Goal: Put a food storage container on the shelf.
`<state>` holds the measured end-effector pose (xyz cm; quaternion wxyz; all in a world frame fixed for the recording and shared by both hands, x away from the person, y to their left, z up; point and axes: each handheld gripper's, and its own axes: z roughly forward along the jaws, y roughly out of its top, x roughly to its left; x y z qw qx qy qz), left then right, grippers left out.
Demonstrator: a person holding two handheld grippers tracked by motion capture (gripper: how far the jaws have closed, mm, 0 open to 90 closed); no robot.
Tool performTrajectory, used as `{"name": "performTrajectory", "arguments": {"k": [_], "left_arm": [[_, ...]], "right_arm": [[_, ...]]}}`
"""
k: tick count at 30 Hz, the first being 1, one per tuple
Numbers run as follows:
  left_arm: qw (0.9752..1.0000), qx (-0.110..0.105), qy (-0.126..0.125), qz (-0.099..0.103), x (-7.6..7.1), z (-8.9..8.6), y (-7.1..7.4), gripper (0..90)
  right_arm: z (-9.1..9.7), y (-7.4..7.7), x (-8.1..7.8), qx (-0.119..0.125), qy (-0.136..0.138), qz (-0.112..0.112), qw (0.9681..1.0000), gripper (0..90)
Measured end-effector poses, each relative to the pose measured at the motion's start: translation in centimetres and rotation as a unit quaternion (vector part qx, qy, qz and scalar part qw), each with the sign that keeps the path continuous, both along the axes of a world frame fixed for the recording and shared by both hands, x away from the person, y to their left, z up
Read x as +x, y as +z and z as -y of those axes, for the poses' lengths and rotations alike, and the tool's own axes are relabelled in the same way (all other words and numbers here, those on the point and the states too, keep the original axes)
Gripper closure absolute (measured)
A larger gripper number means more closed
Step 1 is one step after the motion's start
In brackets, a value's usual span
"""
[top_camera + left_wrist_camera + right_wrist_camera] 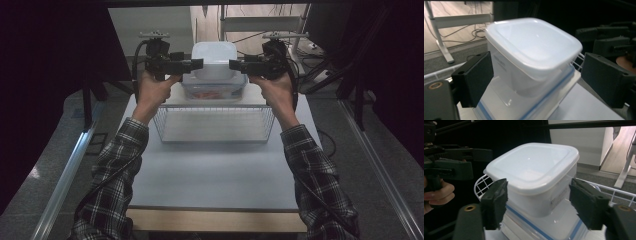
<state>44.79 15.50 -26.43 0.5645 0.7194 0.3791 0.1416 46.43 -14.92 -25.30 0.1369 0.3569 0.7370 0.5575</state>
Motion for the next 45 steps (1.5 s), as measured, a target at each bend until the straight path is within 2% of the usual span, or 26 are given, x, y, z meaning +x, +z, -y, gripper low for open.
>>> {"name": "performTrajectory", "arguments": {"k": [3,8,13,23,31,37,45], "left_arm": [[0.9999,0.006,-0.010,0.004,-0.5,0.0,-0.4,7.8],[0.9996,0.013,-0.022,0.009,-1.4,-0.1,-1.1,6.4],[0.9990,0.035,-0.022,0.017,-2.2,-0.2,-1.8,5.5],[0.9980,0.042,-0.032,0.035,-4.0,-0.6,-3.5,5.4],[0.9965,0.061,-0.032,0.048,-5.6,-0.5,-4.7,5.1],[0.9951,0.077,-0.032,0.053,-6.6,-0.2,-5.7,4.7],[0.9941,0.088,-0.041,0.049,-7.7,0.3,-7.2,4.3]], "right_arm": [[0.4,-0.5,-0.5,-0.007,0.005,0.008,0.9999,25.3],[1.0,-1.5,-1.1,-0.014,0.011,0.007,0.9998,21.8],[1.3,-2.2,-1.7,-0.012,0.018,0.009,0.9997,20.1],[1.4,-3.2,-3.2,-0.012,0.030,0.016,0.9993,17.8],[1.2,-4.1,-4.5,-0.022,0.043,0.020,0.9986,15.1],[1.0,-5.0,-5.4,-0.032,0.052,0.019,0.9979,12.7],[0.9,-6.5,-6.5,-0.041,0.062,0.019,0.9971,9.4]]}}
